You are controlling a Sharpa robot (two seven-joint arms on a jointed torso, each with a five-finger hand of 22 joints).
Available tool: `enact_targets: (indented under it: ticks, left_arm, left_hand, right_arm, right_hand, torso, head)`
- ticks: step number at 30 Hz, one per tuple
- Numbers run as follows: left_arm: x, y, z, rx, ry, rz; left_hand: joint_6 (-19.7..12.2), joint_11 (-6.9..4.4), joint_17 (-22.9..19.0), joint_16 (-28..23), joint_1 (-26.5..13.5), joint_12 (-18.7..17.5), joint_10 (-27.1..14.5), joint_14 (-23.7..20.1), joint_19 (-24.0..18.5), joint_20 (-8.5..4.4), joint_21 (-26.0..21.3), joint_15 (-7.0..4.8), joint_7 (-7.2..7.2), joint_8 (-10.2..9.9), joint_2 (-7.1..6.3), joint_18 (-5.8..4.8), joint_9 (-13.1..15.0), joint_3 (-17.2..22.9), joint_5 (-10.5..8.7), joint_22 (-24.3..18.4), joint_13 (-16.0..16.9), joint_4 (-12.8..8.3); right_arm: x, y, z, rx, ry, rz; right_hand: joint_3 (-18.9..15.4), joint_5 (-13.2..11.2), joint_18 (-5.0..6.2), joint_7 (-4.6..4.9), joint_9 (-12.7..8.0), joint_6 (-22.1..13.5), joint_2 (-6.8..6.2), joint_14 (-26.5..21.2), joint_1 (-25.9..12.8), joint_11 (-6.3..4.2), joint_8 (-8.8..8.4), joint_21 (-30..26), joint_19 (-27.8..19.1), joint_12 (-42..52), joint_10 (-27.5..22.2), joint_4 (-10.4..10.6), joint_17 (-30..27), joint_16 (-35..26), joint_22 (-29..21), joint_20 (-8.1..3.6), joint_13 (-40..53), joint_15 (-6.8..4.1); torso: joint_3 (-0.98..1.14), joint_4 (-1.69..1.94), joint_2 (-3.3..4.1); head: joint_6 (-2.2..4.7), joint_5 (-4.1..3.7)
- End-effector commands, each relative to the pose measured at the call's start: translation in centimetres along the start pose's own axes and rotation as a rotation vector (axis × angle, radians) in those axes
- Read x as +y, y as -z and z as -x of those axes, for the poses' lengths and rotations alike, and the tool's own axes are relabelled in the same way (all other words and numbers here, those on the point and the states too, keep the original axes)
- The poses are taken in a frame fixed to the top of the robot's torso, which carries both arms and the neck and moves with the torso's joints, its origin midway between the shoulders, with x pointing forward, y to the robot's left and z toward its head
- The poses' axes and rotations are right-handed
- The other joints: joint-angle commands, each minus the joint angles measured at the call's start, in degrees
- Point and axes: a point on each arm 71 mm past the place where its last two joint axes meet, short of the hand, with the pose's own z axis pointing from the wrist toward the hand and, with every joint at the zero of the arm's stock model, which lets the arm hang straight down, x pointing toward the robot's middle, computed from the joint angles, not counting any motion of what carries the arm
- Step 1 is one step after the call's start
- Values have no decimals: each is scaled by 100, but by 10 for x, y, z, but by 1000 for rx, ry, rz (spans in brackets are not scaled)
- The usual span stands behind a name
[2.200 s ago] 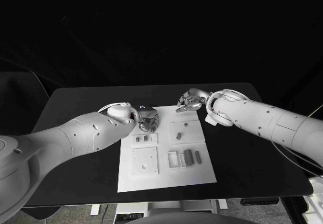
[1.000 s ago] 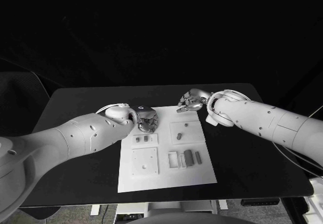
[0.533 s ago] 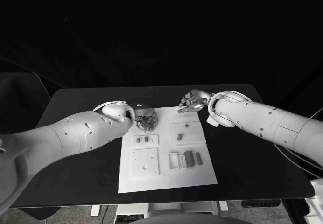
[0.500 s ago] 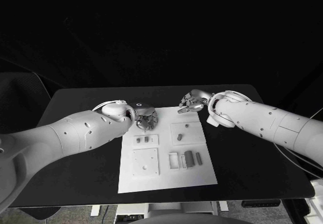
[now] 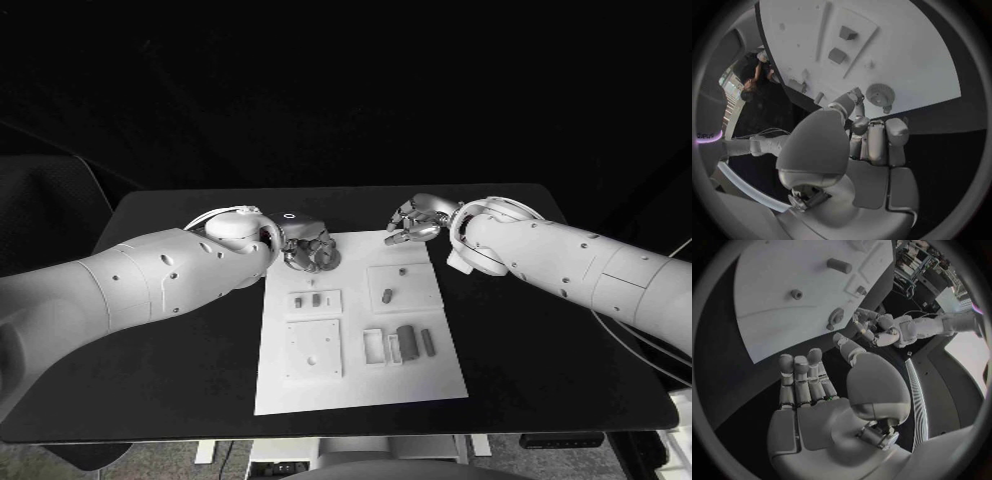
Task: Assemble the parts on the task board
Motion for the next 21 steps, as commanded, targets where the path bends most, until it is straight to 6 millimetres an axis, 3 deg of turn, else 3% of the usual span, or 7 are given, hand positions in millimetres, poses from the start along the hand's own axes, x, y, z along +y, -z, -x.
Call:
enact_targets:
  ticks: [1, 16, 21]
  left_arm:
    - [0, 1, -2, 23, 16, 8]
    - [9, 8, -7, 39, 20, 28]
    - [11, 9, -9, 49, 25, 34]
  left_hand:
    - [155, -20, 105, 31, -7, 17, 31, -16, 37, -1, 781, -15, 114, 15, 36, 365, 8, 20, 1, 9, -10, 0]
    - [162, -21, 103, 34, -14, 17, 32, -15, 37, 0, 782, -15, 123, 17, 34, 365, 9, 23, 0, 12, -11, 2]
    - [165, -21, 103, 34, -15, 18, 32, -15, 37, 0, 782, -15, 126, 17, 34, 366, 9, 24, 0, 13, -12, 2]
  right_arm:
    - [1, 0, -1, 8, 1, 8]
    - [0, 1, 0, 7, 1, 7]
    - [0, 1, 0, 7, 1, 7]
  right_hand:
    - [19, 36, -28, 25, -5, -27, -1, 0, -36, -2, 39, 88, 2, 37, -15, 19, -9, 33, -5, 9, -8, -10]
    - [19, 36, -28, 25, -6, -28, -2, 0, -37, -2, 39, 88, 2, 38, -15, 18, -10, 34, -6, 9, -9, -11]
    - [20, 36, -28, 25, -6, -28, -3, 1, -37, -2, 39, 88, 2, 38, -15, 17, -10, 34, -6, 9, -9, -11]
  torso:
    - [-6, -7, 8]
    - [-11, -8, 9]
    - [-3, -17, 11]
  head:
    - [0, 9]
    - [-14, 31]
    - [-15, 35]
